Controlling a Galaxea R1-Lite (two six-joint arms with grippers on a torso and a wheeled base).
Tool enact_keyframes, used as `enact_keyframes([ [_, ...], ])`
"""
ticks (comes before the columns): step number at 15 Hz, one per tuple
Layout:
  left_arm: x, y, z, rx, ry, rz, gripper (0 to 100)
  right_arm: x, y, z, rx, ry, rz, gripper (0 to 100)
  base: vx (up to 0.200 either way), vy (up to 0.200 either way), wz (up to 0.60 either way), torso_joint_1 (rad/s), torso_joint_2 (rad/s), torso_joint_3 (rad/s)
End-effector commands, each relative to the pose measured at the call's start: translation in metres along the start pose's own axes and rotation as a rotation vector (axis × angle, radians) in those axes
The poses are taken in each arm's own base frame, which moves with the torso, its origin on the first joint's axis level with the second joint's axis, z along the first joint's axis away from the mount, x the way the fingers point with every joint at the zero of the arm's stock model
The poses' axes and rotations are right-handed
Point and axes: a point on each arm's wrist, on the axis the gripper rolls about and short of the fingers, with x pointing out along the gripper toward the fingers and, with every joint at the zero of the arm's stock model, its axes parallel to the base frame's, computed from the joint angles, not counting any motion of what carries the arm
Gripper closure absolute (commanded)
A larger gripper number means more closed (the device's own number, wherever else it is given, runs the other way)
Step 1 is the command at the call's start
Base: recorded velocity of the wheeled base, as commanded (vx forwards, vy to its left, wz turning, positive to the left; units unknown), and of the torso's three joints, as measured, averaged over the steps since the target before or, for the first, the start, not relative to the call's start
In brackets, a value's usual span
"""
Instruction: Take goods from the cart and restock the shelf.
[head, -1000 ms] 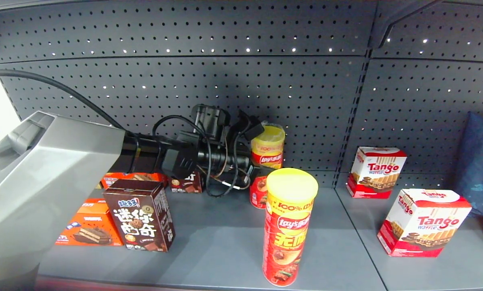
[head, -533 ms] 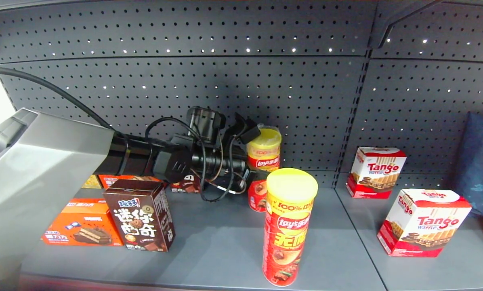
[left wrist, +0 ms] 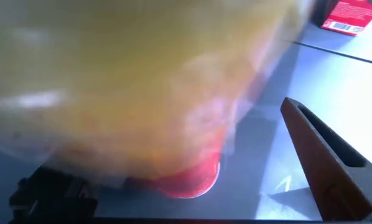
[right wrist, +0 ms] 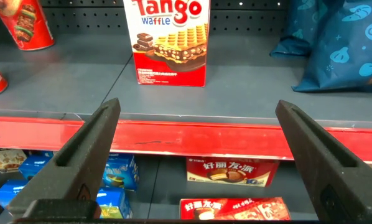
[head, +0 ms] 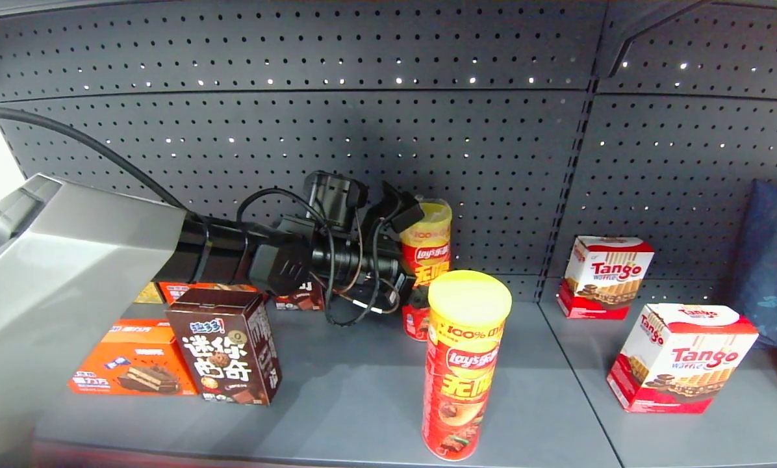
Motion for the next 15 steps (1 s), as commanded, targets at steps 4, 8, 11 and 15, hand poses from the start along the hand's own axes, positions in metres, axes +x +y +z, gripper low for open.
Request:
enact_keyframes([
  [4,-0.018,0.004,0.005,0.009,0.003,0.075,0,0.000,0.000,0.000,0.000,0.001,0.000,0,0.000,0.000,0.00,0.000,0.00,0.000],
  [8,-0.030,0.005,0.005,0.001,0.049,0.217,0,0.000,0.000,0.000,0.000,0.001,0.000,0,0.000,0.000,0.00,0.000,0.00,0.000],
  [11,-0.042,0.004,0.004,-0.004,0.052,0.233,0,0.000,0.000,0.000,0.000,0.001,0.000,0,0.000,0.000,0.00,0.000,0.00,0.000],
  [15,-0.046,0.008,0.004,-0.006,0.050,0.248,0,0.000,0.000,0.000,0.000,0.001,0.000,0,0.000,0.000,0.00,0.000,0.00,0.000],
])
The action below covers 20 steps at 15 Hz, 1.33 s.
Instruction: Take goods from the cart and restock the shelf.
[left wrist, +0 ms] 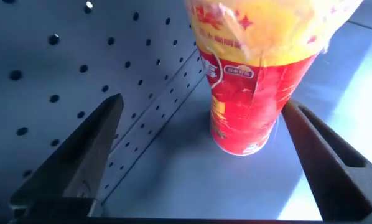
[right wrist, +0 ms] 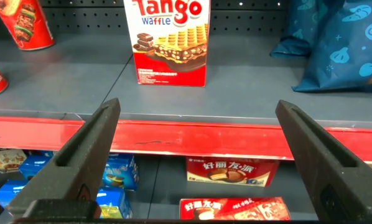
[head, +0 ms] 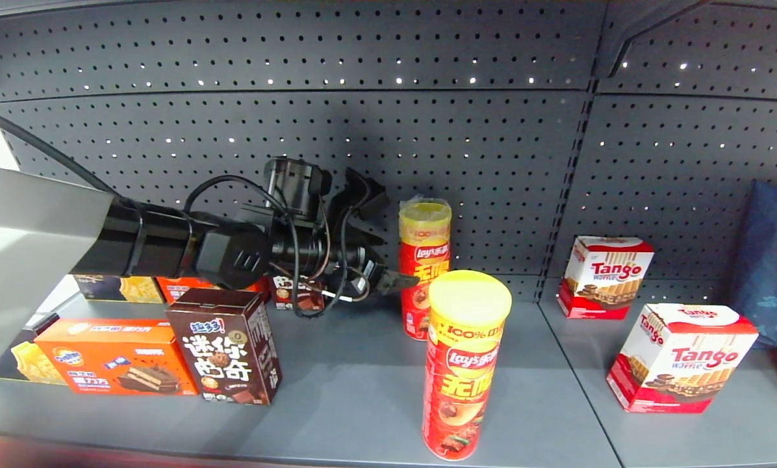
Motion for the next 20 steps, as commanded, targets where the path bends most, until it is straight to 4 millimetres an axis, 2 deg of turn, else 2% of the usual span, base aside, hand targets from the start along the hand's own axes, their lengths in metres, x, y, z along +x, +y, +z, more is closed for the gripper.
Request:
enact_keyframes([
  [1,-0.002,0.001,0.003,0.007,-0.012,0.016,0,0.000,0.000,0.000,0.000,0.002,0.000,0,0.000,0.000,0.00,0.000,0.00,0.000],
  [8,-0.003,0.001,-0.001,0.008,-0.011,0.034,0,0.000,0.000,0.000,0.000,0.002,0.000,0,0.000,0.000,0.00,0.000,0.00,0.000],
  [14,-0.049,-0.015,0.014,0.026,-0.031,0.109,0,0.000,0.000,0.000,0.000,0.002,0.000,0,0.000,0.000,0.00,0.000,0.00,0.000],
  [17,-0.052,-0.017,0.010,0.020,0.026,0.242,0,0.000,0.000,0.000,0.000,0.002,0.000,0,0.000,0.000,0.00,0.000,0.00,0.000],
  [20,-0.049,-0.019,0.008,0.052,-0.006,0.282,0,0.000,0.000,0.000,0.000,0.002,0.000,0,0.000,0.000,0.00,0.000,0.00,0.000],
])
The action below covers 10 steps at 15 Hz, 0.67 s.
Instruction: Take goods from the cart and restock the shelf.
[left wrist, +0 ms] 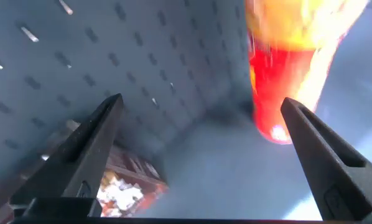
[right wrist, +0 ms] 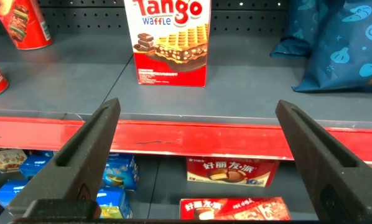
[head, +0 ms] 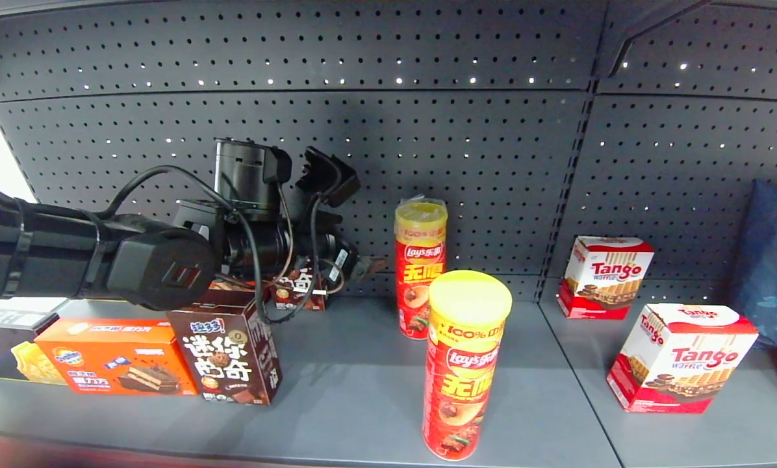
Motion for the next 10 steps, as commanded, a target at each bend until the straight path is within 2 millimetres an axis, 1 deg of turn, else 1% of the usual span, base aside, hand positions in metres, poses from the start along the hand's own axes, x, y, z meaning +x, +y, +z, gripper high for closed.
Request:
enact_keyframes([
  [1,-0.001,-0.002,-0.002,0.019,0.002,0.011,0,0.000,0.000,0.000,0.000,0.001,0.001,0,0.000,0.000,0.00,0.000,0.00,0.000],
  [5,0.010,-0.008,-0.009,0.077,0.057,0.081,0,0.000,0.000,0.000,0.000,0.001,0.001,0,0.000,0.000,0.00,0.000,0.00,0.000],
  [6,0.010,-0.008,-0.009,0.077,0.057,0.081,0,0.000,0.000,0.000,0.000,0.001,0.001,0,0.000,0.000,0.00,0.000,0.00,0.000],
  [7,0.018,-0.013,-0.013,0.093,0.080,0.082,0,0.000,0.000,0.000,0.000,0.001,0.001,0,0.000,0.000,0.00,0.000,0.00,0.000],
  [9,0.023,-0.021,-0.014,0.100,0.084,0.067,0,0.000,0.000,0.000,0.000,0.001,0.001,0,0.000,0.000,0.00,0.000,0.00,0.000],
  [10,0.025,-0.021,-0.015,0.100,0.087,0.066,0,0.000,0.000,0.000,0.000,0.001,0.001,0,0.000,0.000,0.00,0.000,0.00,0.000],
])
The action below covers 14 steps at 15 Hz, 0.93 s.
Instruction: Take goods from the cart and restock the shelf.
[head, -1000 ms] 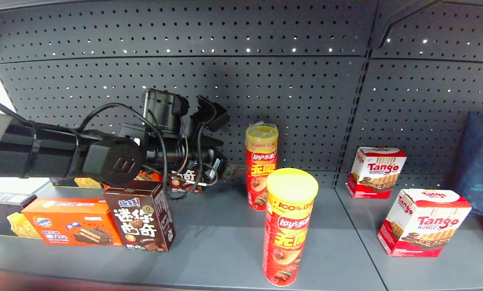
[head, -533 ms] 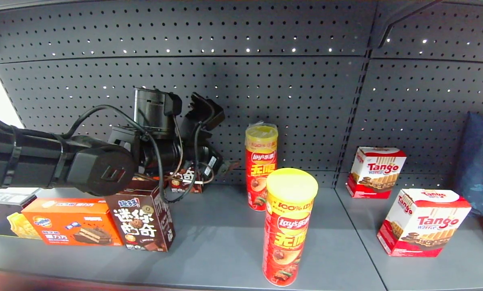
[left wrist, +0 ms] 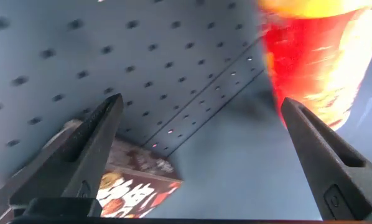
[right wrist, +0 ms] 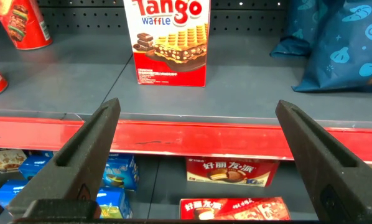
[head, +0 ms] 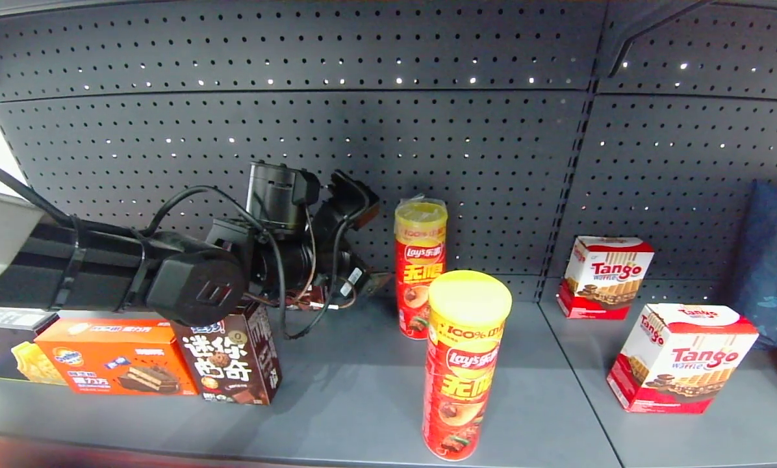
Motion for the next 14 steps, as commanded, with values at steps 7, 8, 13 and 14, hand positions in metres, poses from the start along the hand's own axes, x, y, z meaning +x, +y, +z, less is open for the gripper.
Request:
enact_keyframes([
  [7,0.016,-0.008,-0.005,0.004,0.005,0.017,0,0.000,0.000,0.000,0.000,0.001,0.001,0,0.000,0.000,0.00,0.000,0.00,0.000],
  [8,0.016,-0.007,-0.005,0.003,0.002,0.021,0,0.000,0.000,0.000,0.000,0.001,0.001,0,0.000,0.000,0.00,0.000,0.00,0.000],
  [13,0.016,0.000,-0.009,-0.003,0.015,0.044,0,0.000,0.000,0.000,0.000,0.001,0.001,0,0.000,0.000,0.00,0.000,0.00,0.000],
  [14,0.016,0.000,-0.009,-0.003,0.016,0.045,0,0.000,0.000,0.000,0.000,0.001,0.001,0,0.000,0.000,0.00,0.000,0.00,0.000],
])
